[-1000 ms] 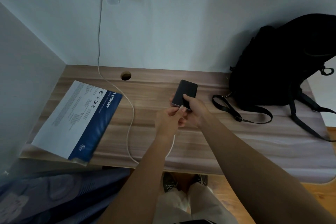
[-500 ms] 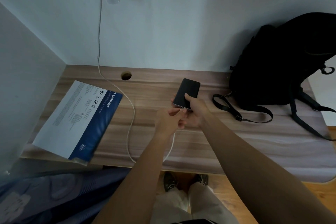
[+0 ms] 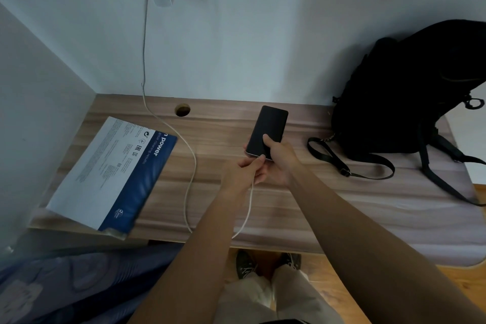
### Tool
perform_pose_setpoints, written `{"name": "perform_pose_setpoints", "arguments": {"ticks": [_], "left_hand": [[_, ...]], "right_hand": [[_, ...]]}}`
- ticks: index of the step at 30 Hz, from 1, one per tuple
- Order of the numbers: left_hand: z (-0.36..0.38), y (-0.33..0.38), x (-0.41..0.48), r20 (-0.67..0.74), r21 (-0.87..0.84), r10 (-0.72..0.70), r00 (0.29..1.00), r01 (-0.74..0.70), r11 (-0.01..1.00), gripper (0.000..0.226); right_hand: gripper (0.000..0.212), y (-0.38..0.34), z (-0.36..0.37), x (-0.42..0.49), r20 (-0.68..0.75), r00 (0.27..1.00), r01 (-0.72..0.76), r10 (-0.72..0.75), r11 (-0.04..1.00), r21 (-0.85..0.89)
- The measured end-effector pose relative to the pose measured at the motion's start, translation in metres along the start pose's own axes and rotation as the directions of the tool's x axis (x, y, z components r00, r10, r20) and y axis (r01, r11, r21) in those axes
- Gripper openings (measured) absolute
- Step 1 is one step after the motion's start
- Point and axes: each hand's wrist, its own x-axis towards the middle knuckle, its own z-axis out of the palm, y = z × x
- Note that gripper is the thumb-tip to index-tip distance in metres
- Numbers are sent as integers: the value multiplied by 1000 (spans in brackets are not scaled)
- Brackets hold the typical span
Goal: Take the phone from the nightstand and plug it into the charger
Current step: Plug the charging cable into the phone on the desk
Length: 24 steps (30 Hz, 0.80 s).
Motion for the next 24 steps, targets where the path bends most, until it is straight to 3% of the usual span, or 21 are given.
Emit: {"name": "perform_pose_setpoints", "arguments": {"ticks": [13,17,24], "left_hand": [[1,-3,8,-24,-62,-30,999,28,998,9],[5,-3,9,-21,-79,-27,999,25,997,17],[0,-9,29,-76,127,101,992,-91,988,24]], "right_hand": [[35,1,4,2,5,999,34,-33,997,-70],[34,1,5,7,-34,997,64,-71,985,-162],[32,13,-2,15,-20,995,83,-94,947,-309]]}}
